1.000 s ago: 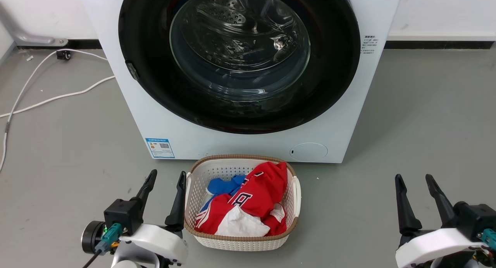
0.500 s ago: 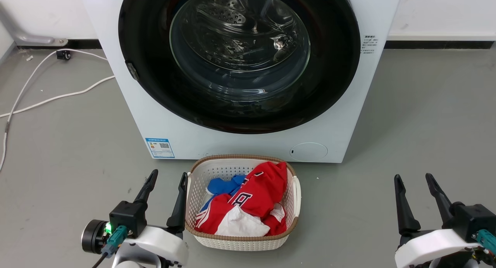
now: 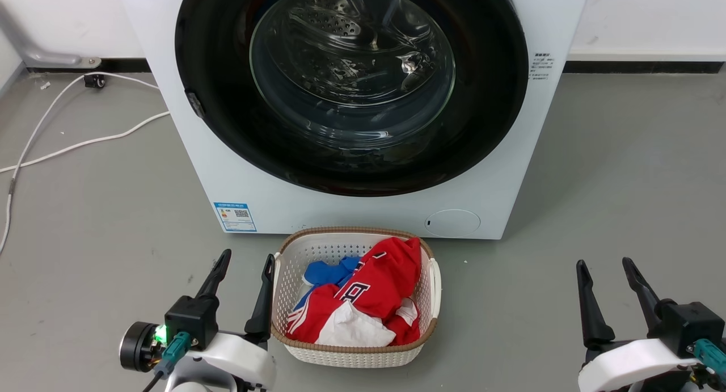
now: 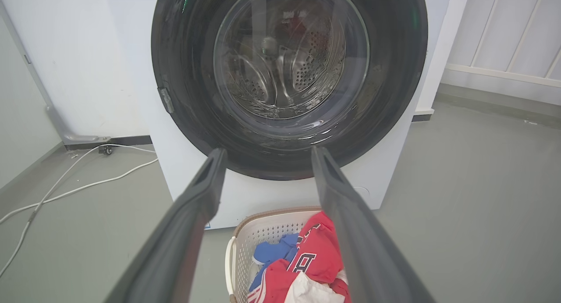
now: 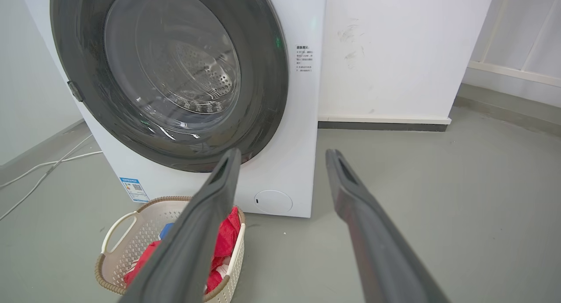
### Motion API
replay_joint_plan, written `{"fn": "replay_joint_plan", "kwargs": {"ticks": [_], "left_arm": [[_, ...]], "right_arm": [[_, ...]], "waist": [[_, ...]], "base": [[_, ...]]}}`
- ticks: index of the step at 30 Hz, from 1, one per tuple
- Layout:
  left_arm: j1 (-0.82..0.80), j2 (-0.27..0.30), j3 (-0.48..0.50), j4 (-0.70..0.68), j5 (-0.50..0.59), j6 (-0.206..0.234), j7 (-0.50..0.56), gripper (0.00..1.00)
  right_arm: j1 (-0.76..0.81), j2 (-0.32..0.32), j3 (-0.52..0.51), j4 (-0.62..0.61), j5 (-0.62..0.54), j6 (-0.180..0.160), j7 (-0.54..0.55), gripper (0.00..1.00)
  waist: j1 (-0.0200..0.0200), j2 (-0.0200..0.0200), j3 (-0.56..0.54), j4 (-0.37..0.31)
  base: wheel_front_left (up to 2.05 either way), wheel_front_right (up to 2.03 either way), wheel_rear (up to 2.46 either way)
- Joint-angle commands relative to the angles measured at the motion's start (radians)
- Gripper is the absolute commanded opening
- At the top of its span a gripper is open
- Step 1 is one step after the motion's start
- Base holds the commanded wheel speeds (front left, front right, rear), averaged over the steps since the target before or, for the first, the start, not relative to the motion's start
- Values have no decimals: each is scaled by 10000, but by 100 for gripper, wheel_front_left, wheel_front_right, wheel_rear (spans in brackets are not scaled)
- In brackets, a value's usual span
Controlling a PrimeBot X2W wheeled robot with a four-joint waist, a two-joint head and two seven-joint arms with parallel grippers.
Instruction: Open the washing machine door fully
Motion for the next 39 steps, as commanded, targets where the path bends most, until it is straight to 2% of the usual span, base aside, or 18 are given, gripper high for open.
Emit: {"fn": "replay_joint_plan", "kwargs": {"ticks": [1,4,5,6,12,14,15,17,18,24,27,30,33,39], "left_arm": [[-99,-10,22,9,-22,-29,-27,100],[-81,-56,62,40,-54,-61,-28,100],[-82,-69,70,44,-51,-64,-27,100],[-81,-81,79,45,-55,-73,-27,100],[-75,-151,153,83,-36,-84,-27,100],[-68,-161,173,95,-20,-94,-27,100],[-64,-166,187,97,-20,-100,-27,100],[-62,-177,199,112,-6,-101,-27,100],[-58,-188,207,118,5,-121,-27,100],[-79,-224,209,123,15,-149,-27,100],[-105,-242,202,108,12,-173,-27,100],[-172,-270,213,35,-39,-213,-27,100],[-261,-297,248,-69,-98,-248,-27,100],[-635,-297,390,-453,-175,-334,-27,100]], "right_arm": [[-21,32,-17,28,45,18,-66,100],[-24,32,-25,105,255,9,-48,100],[-29,32,-35,121,298,9,-47,43],[-33,32,-25,149,377,9,-23,1],[-64,30,-6,215,610,9,35,0],[-54,30,-58,266,1026,9,91,0],[-60,30,-88,311,1544,9,112,0],[-91,30,-90,485,3333,9,186,0],[-149,30,21,606,5322,11,309,0],[-339,26,217,679,11824,11,896,0],[-412,23,115,550,14391,11,1239,0],[-550,16,-152,543,15827,11,1694,0],[-903,-317,-432,790,16641,11,1970,0],[-2450,-1417,-350,1908,17298,11,1937,0]], "waist": [[0,0,-6,-1],[0,0,-24,-1],[0,0,-25,0],[0,0,-30,-1],[0,0,-40,-10],[0,0,-48,-9],[0,0,-53,-7],[0,0,-61,-3],[0,0,-75,5],[0,0,-70,37],[0,0,-39,66],[0,0,104,85],[0,0,358,121],[0,0,1230,221]], "base": [[0,0,0],[0,0,0],[0,0,0],[0,0,0],[0,0,0],[0,0,0],[0,0,0],[0,0,0],[0,0,0],[0,0,0],[0,0,0],[0,0,0],[0,0,0],[0,0,0]]}}
